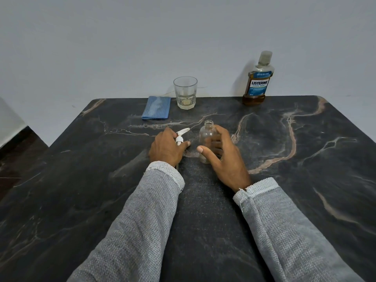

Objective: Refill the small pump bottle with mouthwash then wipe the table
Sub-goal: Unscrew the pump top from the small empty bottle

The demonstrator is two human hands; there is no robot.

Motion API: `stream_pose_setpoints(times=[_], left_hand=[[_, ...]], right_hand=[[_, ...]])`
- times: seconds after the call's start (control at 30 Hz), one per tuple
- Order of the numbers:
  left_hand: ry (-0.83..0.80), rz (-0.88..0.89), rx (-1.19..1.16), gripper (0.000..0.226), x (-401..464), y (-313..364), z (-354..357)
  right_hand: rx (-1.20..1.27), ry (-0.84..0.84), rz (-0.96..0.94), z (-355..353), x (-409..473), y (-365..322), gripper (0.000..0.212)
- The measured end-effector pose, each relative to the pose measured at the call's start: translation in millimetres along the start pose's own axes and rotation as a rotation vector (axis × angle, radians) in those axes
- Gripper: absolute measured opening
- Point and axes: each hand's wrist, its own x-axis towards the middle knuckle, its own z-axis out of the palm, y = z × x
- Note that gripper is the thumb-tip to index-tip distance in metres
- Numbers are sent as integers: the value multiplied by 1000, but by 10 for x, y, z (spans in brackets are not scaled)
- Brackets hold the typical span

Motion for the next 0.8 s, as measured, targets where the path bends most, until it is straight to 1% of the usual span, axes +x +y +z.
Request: stream_pose_setpoints(times=[0.33, 0.5, 0.57, 0.7, 0.8], left_hand=[[-43, 5, 3, 58, -20, -22, -14], [-55, 31, -20, 66, -92, -26, -42], [-60, 33, -39, 66, -113, -33, -48], [-101, -13, -102, 61, -64, -55, -108], [-50, 21, -102, 52, 24, -43, -183]], right_hand=[[51, 2, 8, -12, -7, 38, 69], [115, 0, 51, -55, -37, 6, 81], [133, 6, 63, -76, -56, -12, 80], [143, 23, 82, -127, -75, -36, 68], [161, 85, 87, -192, -47, -50, 64]])
